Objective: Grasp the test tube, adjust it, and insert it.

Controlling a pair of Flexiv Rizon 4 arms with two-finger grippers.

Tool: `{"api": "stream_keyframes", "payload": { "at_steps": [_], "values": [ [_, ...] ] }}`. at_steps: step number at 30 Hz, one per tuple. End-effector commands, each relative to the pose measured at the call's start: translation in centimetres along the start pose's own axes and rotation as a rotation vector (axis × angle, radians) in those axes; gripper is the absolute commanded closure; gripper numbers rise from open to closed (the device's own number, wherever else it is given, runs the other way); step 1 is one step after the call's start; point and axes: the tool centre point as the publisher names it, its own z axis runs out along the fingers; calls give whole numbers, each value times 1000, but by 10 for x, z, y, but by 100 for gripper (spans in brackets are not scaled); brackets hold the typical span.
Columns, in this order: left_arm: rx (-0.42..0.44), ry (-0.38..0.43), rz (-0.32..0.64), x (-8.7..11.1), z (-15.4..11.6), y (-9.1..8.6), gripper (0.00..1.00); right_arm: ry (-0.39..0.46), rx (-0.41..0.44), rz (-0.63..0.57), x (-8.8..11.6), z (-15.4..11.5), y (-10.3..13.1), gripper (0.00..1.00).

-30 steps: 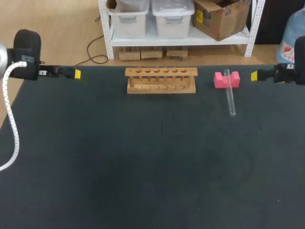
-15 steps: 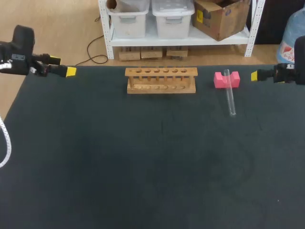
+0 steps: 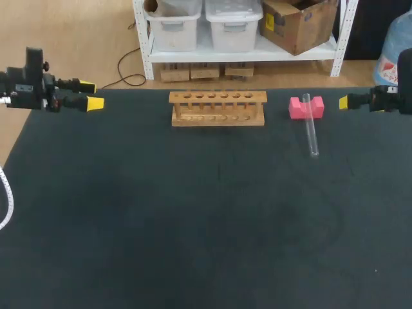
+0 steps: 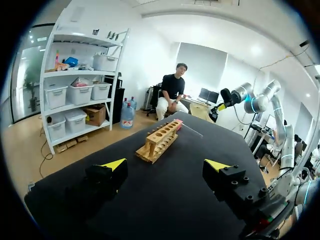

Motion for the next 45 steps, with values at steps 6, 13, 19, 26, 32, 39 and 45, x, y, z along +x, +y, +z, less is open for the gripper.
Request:
{"api": "stream_keyframes", "payload": {
  "at_steps": [6,13,19,26,32,39,45],
  "values": [
    [79,1,24,7,20,14,0,1,7,0,0,-1,1,0],
    [86,-15,45,7,22,20,0,1,7,0,0,-1,1,0],
    [105,-12,64,7,21,19,0,1,7,0,0,-1,1,0],
    [105,-12,64,7,21,19,0,1,7,0,0,-1,1,0],
    [105,-12,64,7,21,19,0,1,7,0,0,-1,1,0],
    [105,-12,64,7,21,19,0,13,53,-27,0,-1,-4,0],
    [105,-12,64,7,21,19,0,81,170,-97,-3,7,-10,0]
  ]
}}
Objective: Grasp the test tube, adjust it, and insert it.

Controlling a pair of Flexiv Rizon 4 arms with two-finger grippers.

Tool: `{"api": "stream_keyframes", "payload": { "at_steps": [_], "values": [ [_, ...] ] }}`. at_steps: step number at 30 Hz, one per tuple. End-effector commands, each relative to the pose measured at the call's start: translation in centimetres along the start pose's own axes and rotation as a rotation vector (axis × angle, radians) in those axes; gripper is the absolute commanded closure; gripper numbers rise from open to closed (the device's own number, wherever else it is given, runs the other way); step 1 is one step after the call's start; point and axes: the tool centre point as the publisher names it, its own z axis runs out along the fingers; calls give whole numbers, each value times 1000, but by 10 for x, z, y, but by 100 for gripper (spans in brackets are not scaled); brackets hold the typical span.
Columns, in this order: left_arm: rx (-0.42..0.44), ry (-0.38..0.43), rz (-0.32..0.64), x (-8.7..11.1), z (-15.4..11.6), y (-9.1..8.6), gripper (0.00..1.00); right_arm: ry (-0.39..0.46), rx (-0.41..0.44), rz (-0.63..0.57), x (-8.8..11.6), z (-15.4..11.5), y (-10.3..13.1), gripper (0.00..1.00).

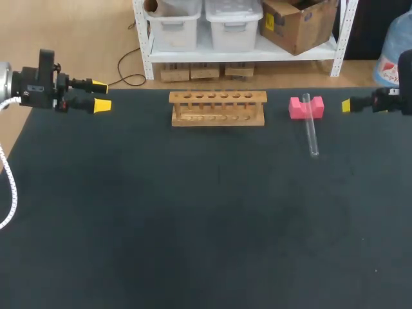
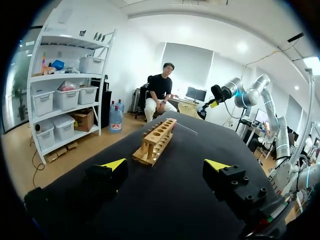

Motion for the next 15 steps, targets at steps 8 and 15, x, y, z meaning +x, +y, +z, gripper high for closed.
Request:
{"api": "stream_keyframes", "payload": {
  "at_steps": [8,15],
  "values": [
    [0,-3,3,1,0,0,0,15,228,-55,-11,28,2,0],
    [0,-3,3,1,0,0,0,-67,275,-77,-15,50,4,0]
  ]
}}
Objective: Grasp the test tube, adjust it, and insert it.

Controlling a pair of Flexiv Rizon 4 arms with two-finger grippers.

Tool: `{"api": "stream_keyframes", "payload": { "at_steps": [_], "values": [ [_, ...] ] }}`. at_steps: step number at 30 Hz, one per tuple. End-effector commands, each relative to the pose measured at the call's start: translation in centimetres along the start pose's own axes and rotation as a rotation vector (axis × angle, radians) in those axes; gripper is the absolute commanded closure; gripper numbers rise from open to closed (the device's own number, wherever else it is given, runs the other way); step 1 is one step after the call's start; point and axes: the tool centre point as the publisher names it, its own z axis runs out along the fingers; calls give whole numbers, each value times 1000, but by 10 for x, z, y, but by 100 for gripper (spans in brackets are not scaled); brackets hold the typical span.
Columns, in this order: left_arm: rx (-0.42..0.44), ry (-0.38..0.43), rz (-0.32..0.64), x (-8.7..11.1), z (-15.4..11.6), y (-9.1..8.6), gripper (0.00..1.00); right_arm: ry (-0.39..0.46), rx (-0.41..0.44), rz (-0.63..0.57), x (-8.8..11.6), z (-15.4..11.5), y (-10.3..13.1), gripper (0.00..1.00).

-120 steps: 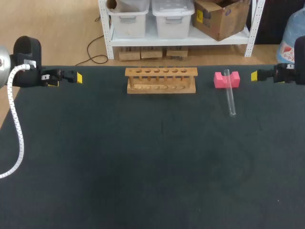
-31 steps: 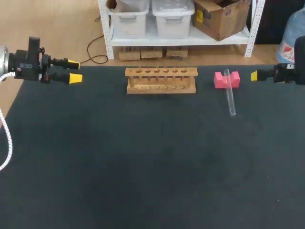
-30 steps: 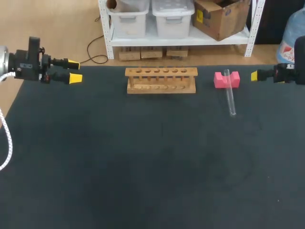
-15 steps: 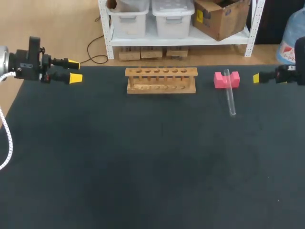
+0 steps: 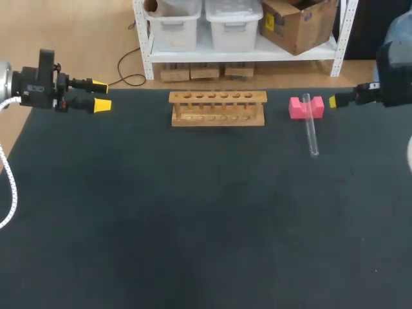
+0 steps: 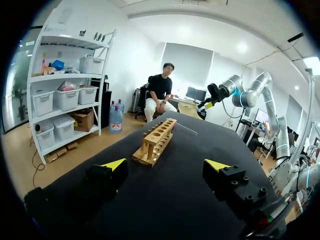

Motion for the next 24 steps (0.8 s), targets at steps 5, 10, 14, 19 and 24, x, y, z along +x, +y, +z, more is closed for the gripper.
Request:
{"api": "stream_keyframes", "payload": {
  "at_steps": [5,10,14,19,24],
  "values": [
    [0,-3,3,1,0,0,0,-79,281,-17,7,31,4,0],
    [0,-3,3,1,0,0,0,-109,325,-10,8,40,4,0],
    [0,-3,3,1,0,0,0,-115,332,-24,10,48,7,0],
    [0,-3,3,1,0,0,0,-114,335,-23,17,61,7,0],
    [0,-3,3,1,0,0,0,-108,329,-22,23,75,4,0]
  ]
}}
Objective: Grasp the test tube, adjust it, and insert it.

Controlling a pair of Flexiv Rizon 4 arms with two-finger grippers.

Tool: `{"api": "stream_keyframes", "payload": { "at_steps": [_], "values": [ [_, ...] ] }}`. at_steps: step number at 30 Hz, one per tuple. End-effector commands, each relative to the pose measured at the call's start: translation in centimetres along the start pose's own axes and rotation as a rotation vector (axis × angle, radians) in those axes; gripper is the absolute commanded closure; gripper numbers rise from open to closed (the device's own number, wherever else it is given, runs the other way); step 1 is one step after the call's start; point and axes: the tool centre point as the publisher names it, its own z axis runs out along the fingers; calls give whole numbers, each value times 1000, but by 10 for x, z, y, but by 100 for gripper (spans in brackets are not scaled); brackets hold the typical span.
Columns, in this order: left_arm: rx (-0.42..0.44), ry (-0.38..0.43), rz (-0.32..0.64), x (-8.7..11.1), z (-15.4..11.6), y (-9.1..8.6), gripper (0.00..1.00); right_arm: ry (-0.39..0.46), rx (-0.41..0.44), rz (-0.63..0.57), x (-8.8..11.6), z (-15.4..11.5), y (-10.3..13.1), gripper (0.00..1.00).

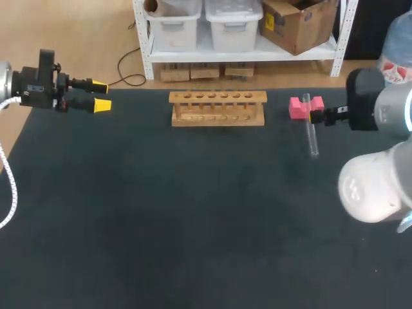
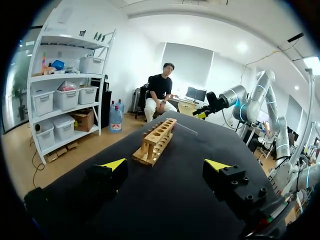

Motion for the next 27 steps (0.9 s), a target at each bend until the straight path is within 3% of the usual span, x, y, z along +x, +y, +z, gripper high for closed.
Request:
{"api": "stream_keyframes", "payload": {
  "at_steps": [1,27],
  "values": [
    [0,-3,3,1,0,0,0,-7,197,3,5,17,1,0],
    [0,-3,3,1,0,0,0,85,138,-26,26,64,-1,0]
  ]
}}
